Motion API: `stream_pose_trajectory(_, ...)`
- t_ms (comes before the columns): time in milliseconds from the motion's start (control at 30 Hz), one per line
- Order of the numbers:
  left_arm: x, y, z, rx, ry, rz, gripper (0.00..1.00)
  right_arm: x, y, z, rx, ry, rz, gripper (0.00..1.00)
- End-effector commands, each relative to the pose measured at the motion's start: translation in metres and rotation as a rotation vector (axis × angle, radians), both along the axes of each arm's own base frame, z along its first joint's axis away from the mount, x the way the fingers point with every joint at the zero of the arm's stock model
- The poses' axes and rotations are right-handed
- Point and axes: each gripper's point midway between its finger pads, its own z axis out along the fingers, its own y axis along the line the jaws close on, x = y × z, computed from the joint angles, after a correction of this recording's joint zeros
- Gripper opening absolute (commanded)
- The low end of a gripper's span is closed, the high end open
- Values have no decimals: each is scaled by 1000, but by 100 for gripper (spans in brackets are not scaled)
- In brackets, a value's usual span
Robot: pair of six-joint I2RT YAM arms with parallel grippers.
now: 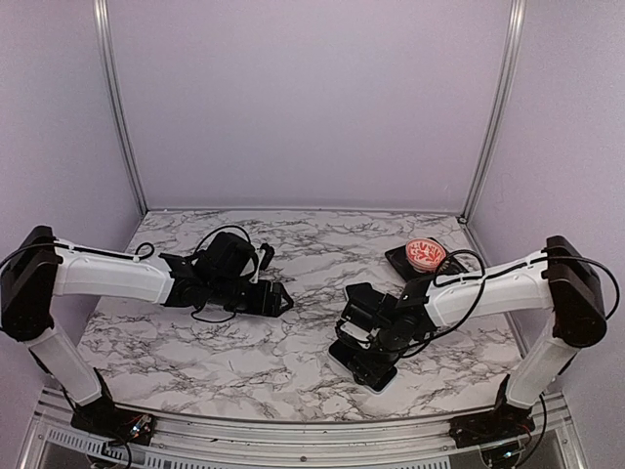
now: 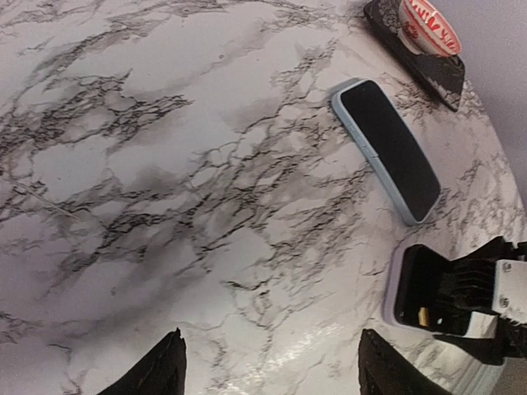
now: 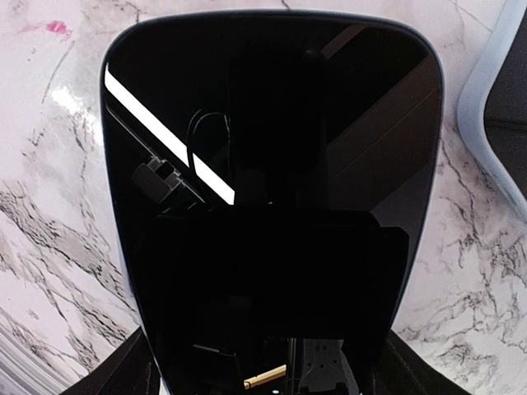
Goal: Put the phone into the phone case
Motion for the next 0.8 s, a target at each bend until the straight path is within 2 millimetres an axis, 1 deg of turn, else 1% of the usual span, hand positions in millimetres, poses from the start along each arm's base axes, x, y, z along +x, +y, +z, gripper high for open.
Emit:
stream_pose_trajectory(0, -16, -52, 16, -352, 101, -82, 79, 23, 64, 33, 319, -134, 8, 34)
stream_pose_trajectory(100, -22, -75, 13, -432, 140, -121, 81, 33, 80, 45, 403, -189, -6, 32)
stream_pose_trajectory(200, -24, -89, 7, -478, 178, -137, 81, 48, 89, 60, 455, -267, -35, 32)
stream_pose_trajectory(367, -24, -95, 2, -506, 197, -135, 76, 59, 102, 83, 557, -340, -57, 32)
stream_pose_trajectory(467, -23, -95, -5, -496, 208, -125, 73, 63, 106, 88, 570, -361, -49, 32)
stream_pose_trajectory(500, -24, -96, -6, -497, 211, -126, 70, 64, 106, 88, 569, -366, -49, 32)
stream_pose_trajectory(600, -24, -96, -2, -507, 209, -128, 45, 65, 107, 90, 578, -382, -48, 32)
stream_pose_trajectory(733, -25, -94, 7, -512, 174, -146, 8, 68, 107, 98, 598, -412, -42, 32)
stream_pose_trajectory(767, -26, -93, 7, -508, 165, -150, 1, 68, 108, 99, 599, -417, -36, 32)
